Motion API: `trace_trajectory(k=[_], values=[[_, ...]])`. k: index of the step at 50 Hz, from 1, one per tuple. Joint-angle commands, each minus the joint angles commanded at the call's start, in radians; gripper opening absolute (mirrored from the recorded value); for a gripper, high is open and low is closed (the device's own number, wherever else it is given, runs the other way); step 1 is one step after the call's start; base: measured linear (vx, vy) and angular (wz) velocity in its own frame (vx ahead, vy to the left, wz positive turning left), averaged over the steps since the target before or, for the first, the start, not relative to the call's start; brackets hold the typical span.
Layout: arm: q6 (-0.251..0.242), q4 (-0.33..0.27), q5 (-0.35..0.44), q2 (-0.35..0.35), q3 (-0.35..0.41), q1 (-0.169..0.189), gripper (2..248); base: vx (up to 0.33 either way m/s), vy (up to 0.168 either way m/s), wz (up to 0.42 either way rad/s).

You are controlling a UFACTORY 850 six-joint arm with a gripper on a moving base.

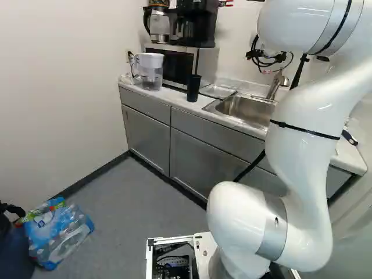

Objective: Rinse the cup and place it in the tray

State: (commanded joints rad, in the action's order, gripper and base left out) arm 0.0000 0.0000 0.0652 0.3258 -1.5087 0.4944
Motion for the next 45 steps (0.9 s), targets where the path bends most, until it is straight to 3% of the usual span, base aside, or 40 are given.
trace_trajectory(k=[26,45], values=[[0.0,0.0,-0.02,0.021,0.03,0.001,247,0.0,0.0,0.0],[0.0,0.0,-0.024,0.051,-0.005,0.012,247,0.0,0.0,0.0]])
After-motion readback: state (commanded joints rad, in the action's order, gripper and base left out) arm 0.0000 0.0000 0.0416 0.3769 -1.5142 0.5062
